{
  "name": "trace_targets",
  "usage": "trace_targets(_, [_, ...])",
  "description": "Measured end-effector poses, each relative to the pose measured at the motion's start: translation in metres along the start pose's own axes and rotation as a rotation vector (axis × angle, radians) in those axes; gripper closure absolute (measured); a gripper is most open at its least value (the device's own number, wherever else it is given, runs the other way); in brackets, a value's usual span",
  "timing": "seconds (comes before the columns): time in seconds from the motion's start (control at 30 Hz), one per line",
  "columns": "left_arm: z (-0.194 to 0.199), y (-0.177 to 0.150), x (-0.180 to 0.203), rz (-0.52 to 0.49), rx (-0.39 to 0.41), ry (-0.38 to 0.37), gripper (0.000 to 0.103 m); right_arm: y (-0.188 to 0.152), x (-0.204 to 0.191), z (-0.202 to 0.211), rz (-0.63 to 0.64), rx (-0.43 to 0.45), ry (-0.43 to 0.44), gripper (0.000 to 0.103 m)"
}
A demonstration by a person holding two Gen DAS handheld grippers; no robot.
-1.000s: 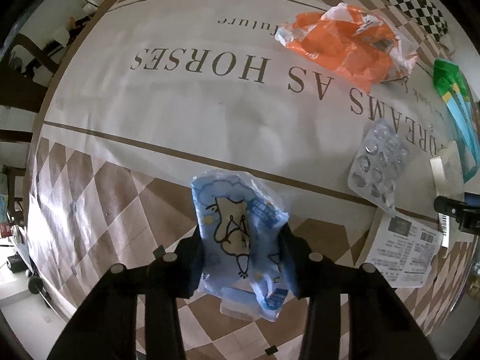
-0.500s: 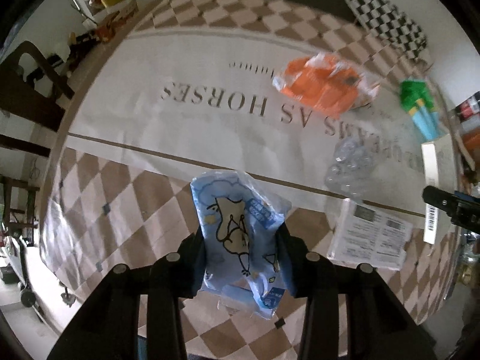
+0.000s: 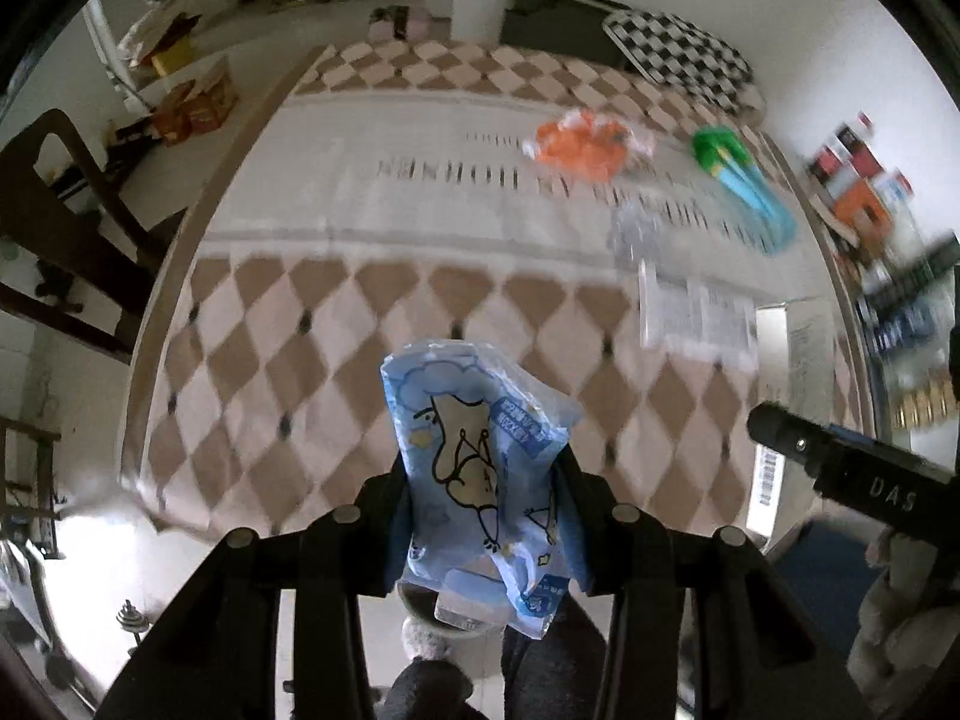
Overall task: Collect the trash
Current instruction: 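Carry bag and leaflet over the bin and open both tools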
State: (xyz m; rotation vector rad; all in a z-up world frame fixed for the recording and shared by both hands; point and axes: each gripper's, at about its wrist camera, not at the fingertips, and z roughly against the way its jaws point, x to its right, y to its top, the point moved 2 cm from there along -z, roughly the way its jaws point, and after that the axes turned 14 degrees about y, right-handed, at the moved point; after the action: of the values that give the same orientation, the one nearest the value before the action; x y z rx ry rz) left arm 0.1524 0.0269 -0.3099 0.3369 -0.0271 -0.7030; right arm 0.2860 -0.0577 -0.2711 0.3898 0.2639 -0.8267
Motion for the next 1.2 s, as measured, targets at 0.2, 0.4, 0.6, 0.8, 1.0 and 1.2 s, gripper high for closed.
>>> trace_targets(0.2, [-0.022,-0.078,-0.020,-0.040,-0.111,-0.049,0.066,-0.115,-0.001,-0.019,-0.158,-0.023,0.034,0.020])
trace_targets(0.4, [-0.091,-0.151,-0.017,-0.061,-0.281,-0.070,0.066,-0.222,0.029,-0.077,-0.331,-0.132,0.056,0.020])
trace_targets(0.6, [-0.217,-0.205,0.003,-0.063,-0.436,-0.086,0.065,-0.296,0.077,-0.177,-0.472,-0.248,0.075,0.020])
trace_targets(0.8, [-0.337,-0.242,0.022,-0.063,-0.551,-0.104,0.059,-0.331,0.126,-0.298,-0.519,-0.325,0.069,0.020])
trace_targets(1.0, [-0.394,-0.265,0.019,-0.053,-0.576,-0.071,0.028,-0.344,0.161,-0.395,-0.525,-0.383,0.072,0.019])
trace_targets(1.2, [-0.393,-0.279,-0.001,-0.041,-0.555,-0.010,0.000,-0.347,0.175,-0.438,-0.541,-0.399,0.134,0.000])
